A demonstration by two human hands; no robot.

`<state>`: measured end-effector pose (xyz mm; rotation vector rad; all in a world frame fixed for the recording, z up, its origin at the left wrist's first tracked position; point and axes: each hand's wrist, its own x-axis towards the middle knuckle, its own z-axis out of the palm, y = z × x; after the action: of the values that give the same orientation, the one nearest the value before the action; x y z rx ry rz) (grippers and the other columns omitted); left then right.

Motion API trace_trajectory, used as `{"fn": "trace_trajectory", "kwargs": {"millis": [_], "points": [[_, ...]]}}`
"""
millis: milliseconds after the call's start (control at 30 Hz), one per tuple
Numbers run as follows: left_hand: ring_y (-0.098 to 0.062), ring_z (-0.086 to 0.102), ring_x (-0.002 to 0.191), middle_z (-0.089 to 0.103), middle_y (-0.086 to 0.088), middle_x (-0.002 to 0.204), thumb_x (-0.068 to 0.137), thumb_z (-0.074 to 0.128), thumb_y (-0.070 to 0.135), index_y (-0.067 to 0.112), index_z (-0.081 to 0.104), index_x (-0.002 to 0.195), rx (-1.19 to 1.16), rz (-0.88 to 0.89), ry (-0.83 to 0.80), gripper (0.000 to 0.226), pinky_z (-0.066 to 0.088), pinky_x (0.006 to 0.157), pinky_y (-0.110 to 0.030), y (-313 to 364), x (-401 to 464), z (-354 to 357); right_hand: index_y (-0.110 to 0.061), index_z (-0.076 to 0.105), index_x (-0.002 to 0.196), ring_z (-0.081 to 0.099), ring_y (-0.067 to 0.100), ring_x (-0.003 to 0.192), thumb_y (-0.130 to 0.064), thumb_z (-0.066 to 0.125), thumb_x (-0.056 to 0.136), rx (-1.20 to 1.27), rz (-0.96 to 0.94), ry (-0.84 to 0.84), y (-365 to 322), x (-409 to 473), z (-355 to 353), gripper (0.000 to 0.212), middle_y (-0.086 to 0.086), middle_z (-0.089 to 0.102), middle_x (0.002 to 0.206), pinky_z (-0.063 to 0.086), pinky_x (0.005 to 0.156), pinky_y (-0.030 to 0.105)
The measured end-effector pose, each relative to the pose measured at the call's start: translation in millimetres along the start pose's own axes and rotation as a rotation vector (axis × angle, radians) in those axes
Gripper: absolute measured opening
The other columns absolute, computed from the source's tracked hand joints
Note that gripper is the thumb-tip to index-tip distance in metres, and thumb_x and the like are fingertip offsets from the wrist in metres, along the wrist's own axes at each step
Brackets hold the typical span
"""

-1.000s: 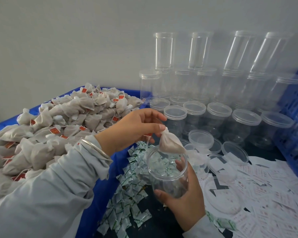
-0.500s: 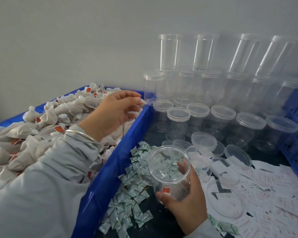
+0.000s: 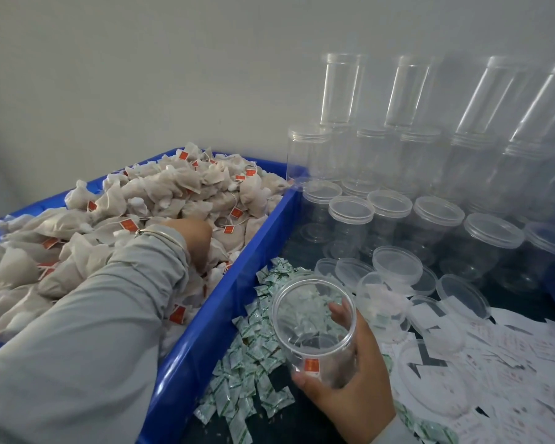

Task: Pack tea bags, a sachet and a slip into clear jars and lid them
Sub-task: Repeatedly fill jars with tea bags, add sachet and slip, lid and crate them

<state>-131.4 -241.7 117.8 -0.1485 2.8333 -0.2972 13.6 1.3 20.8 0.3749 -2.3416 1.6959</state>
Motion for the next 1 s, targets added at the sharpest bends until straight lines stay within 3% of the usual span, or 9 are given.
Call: {"fn": "trace_trajectory", "kwargs": {"millis": [167, 300, 400, 500, 567, 633, 700, 833, 1000], "points": [[-0.024, 0.058, 0.111, 0.062, -0.009, 0.122, 0.087, 0.063, 0.021, 0.007, 0.061, 0.121, -0.103, -0.022, 0.093, 0.037, 0.045, 0.091, -0.029, -6, 2, 4, -0.025, 0.032, 0.140, 0.042, 0.007, 0.129, -0.047, 0.079, 0.043, -0.027, -0.004, 0.003, 11, -4, 3, 0.110, -0.009, 0.046, 0.135, 0.036, 0.109, 0.039], [-0.025, 0.062, 0.099, 0.066, -0.012, 0.108, 0.088, 0.061, 0.018, 0.004, 0.067, 0.107, -0.212, -0.016, 0.186, 0.024, 0.050, 0.088, -0.033, -9, 6, 3, -0.020, 0.037, 0.140, 0.047, 0.000, 0.123, -0.033, 0.087, 0.043, 0.054, 0.025, 0.026, 18, -8, 5, 0.110, -0.018, 0.052, 0.129, 0.041, 0.105, 0.026], [-0.023, 0.061, 0.077, 0.066, -0.011, 0.084, 0.087, 0.062, 0.024, 0.005, 0.064, 0.082, -0.450, -0.014, 0.299, 0.020, 0.050, 0.068, -0.034, -8, 5, -4, -0.015, 0.038, 0.139, 0.048, 0.005, 0.125, -0.023, 0.087, 0.047, 0.152, 0.076, 0.045, 22, -8, 6, 0.104, -0.012, 0.053, 0.133, 0.041, 0.107, 0.038], [-0.017, 0.057, 0.065, 0.060, -0.005, 0.074, 0.087, 0.061, 0.020, 0.011, 0.055, 0.075, -0.958, 0.055, 0.358, 0.016, 0.048, 0.057, -0.028, 2, -6, -16, -0.013, 0.039, 0.136, 0.047, 0.009, 0.127, -0.026, 0.086, 0.046, 0.177, 0.080, 0.036, 21, -9, 6, 0.103, -0.006, 0.050, 0.136, 0.039, 0.108, 0.042], [-0.018, 0.065, 0.065, 0.065, -0.007, 0.078, 0.090, 0.057, 0.009, 0.008, 0.057, 0.082, -1.420, 0.175, 0.239, 0.008, 0.057, 0.058, -0.030, 10, -19, -27, -0.012, 0.038, 0.136, 0.048, 0.008, 0.127, -0.030, 0.086, 0.043, 0.191, 0.085, 0.026, 21, -10, 6, 0.106, -0.005, 0.049, 0.137, 0.040, 0.108, 0.038], [-0.015, 0.068, 0.060, 0.068, -0.006, 0.075, 0.091, 0.053, 0.003, 0.007, 0.058, 0.085, -1.635, 0.328, 0.100, 0.009, 0.057, 0.053, -0.026, 17, -34, -33, -0.012, 0.039, 0.135, 0.053, 0.001, 0.120, -0.028, 0.086, 0.043, 0.208, 0.079, 0.007, 19, -9, 6, 0.104, -0.012, 0.055, 0.130, 0.045, 0.098, 0.019], [-0.013, 0.068, 0.061, 0.069, -0.002, 0.070, 0.091, 0.052, 0.001, 0.009, 0.058, 0.083, -1.630, 0.460, 0.006, 0.013, 0.057, 0.054, -0.025, 26, -45, -36, -0.014, 0.040, 0.133, 0.057, -0.005, 0.111, -0.017, 0.086, 0.047, 0.223, 0.067, -0.008, 16, -8, 6, 0.097, -0.023, 0.057, 0.123, 0.044, 0.085, 0.006], [-0.010, 0.066, 0.059, 0.068, -0.001, 0.069, 0.081, 0.060, 0.003, 0.007, 0.054, 0.081, -1.610, 0.650, -0.214, 0.007, 0.053, 0.050, -0.019, 41, -63, -36, -0.023, 0.040, 0.130, 0.056, -0.007, 0.110, -0.017, 0.085, 0.048, 0.241, 0.041, 0.000, 14, -7, 6, 0.093, -0.030, 0.055, 0.122, 0.044, 0.082, 0.004], [-0.014, 0.067, 0.066, 0.069, -0.003, 0.081, 0.081, 0.065, 0.016, 0.009, 0.055, 0.086, -1.603, 0.808, -0.397, 0.013, 0.056, 0.054, -0.022, 48, -71, -33, -0.027, 0.037, 0.135, 0.053, 0.002, 0.120, -0.036, 0.084, 0.046, 0.254, 0.043, 0.005, 17, -7, 6, 0.100, -0.023, 0.054, 0.128, 0.046, 0.098, 0.022]]}}
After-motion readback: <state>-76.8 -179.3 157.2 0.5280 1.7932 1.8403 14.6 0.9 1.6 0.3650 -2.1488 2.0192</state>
